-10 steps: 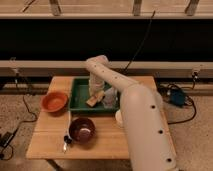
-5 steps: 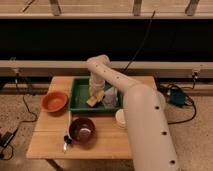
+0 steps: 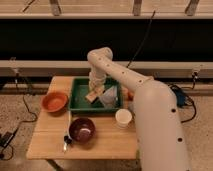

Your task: Place eraser in table surface

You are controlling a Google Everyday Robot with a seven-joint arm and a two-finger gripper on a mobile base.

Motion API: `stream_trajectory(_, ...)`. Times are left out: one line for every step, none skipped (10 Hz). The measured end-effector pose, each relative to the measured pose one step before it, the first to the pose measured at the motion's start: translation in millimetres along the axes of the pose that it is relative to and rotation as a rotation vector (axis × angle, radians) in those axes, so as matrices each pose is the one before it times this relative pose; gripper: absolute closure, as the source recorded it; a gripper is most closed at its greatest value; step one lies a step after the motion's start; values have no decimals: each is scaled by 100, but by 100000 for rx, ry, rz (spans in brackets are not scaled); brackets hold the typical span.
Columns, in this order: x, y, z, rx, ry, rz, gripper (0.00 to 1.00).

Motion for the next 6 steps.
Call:
stream_trajectory(-593,145,-1471,1649,355,-1091,100)
stream_trajectory(-1395,493,-1783,2061,303,-2255,100)
stream_trajectory(-1405,648,-884,1177,-105,-1889,100)
stream_trajectory(-1257,718,-383,623,-241,-1422,100)
stream_trajectory(-2224,1223,-165,654,-566,-2575,100)
stream_trajectory(-1518,567,100,77,-695,-1720,100)
